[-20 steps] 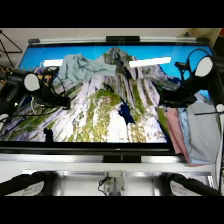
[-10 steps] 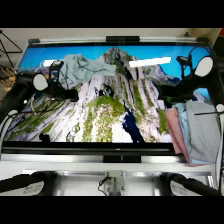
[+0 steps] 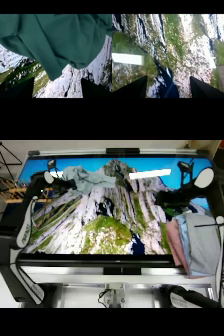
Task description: Fold the shirts.
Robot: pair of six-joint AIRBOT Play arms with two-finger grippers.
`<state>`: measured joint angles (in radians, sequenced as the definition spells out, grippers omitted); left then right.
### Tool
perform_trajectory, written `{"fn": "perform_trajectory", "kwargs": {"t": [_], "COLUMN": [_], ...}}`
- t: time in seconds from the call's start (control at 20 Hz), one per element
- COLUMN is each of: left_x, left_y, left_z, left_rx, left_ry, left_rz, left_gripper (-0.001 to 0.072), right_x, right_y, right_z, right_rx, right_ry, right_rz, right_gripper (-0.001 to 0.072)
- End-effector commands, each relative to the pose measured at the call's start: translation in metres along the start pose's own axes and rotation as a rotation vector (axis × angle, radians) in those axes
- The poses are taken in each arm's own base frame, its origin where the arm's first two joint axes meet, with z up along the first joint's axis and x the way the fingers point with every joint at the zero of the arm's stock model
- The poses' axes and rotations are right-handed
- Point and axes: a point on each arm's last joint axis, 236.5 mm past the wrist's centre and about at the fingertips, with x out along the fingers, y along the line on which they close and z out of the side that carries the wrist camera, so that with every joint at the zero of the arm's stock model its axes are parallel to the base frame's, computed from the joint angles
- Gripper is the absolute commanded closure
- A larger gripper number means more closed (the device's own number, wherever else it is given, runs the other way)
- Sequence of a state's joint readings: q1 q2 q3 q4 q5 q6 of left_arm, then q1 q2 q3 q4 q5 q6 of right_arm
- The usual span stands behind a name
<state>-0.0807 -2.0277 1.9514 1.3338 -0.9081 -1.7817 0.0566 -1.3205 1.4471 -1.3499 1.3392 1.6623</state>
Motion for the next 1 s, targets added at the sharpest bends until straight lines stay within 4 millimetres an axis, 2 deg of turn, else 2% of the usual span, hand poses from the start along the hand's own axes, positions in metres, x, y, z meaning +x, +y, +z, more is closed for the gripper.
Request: {"fn": "perform_trajectory", "kwargs": {"t": [0.0, 0.1, 0.15, 0.2, 0.3, 0.35, 0.4, 0.45, 0.5, 0.6, 0.65, 0.7, 0.8, 0.85, 0.9, 0.95], "left_x": [0.052, 0.065, 0.068, 0.068, 0.061, 0.050, 0.031, 0.004, -0.034, -0.131, -0.191, -0.253, -0.355, -0.392, -0.418, -0.430], "left_y": [0.013, 0.012, 0.010, 0.008, -0.003, -0.016, -0.036, -0.059, -0.086, -0.148, -0.182, -0.210, -0.244, -0.252, -0.255, -0.253], "left_z": [0.012, 0.008, 0.006, 0.005, 0.010, 0.017, 0.028, 0.041, 0.056, 0.074, 0.075, 0.071, 0.050, 0.033, 0.015, -0.003], "left_rx": [-0.130, -0.166, -0.178, -0.190, -0.222, -0.193, -0.118, -0.041, 0.067, 0.321, 0.432, 0.514, 0.632, 0.672, 0.680, 0.672], "left_ry": [-0.031, -0.031, -0.027, -0.024, -0.029, -0.043, -0.077, -0.122, -0.184, -0.328, -0.403, -0.477, -0.584, -0.601, -0.585, -0.547], "left_rz": [-0.076, -0.100, -0.110, -0.121, -0.164, -0.206, -0.260, -0.302, -0.332, -0.394, -0.430, -0.460, -0.488, -0.497, -0.501, -0.499], "left_gripper": [0.0008, 0.0011, 0.0098, 0.0279, 0.0573, 0.0673, 0.0670, 0.0671, 0.0671, 0.0672, 0.0671, 0.0671, 0.0671, 0.0671, 0.0671, 0.0671], "right_x": [0.000, 0.000, 0.000, 0.000, 0.000, 0.000, 0.000, -0.001, -0.002, -0.012, -0.025, -0.045, -0.098, -0.127, -0.151, -0.173], "right_y": [0.003, 0.003, 0.004, 0.003, 0.003, 0.003, 0.003, 0.003, 0.001, -0.003, -0.003, -0.007, -0.022, -0.030, -0.036, -0.039], "right_z": [0.012, 0.011, 0.011, 0.012, 0.011, 0.009, 0.009, 0.009, 0.006, 0.003, 0.005, 0.010, 0.017, 0.017, 0.012, 0.001], "right_rx": [0.012, 0.015, 0.015, 0.014, 0.013, 0.011, 0.006, 0.003, 0.002, -0.004, -0.018, -0.037, -0.072, -0.083, -0.089, -0.088], "right_ry": [-0.048, -0.047, -0.048, -0.048, -0.045, -0.037, -0.038, -0.036, -0.027, -0.033, -0.069, -0.123, -0.250, -0.315, -0.363, -0.392], "right_rz": [0.012, 0.013, 0.014, 0.013, 0.011, 0.010, 0.010, 0.009, 0.004, -0.019, -0.029, -0.063, -0.162, -0.212, -0.250, -0.273], "right_gripper": [0.0078, 0.0078, 0.0078, 0.0078, 0.0078, 0.0078, 0.0078, 0.0078, 0.0078, 0.0078, 0.0078, 0.0078, 0.0078, 0.0078, 0.0078, 0.0078]}}
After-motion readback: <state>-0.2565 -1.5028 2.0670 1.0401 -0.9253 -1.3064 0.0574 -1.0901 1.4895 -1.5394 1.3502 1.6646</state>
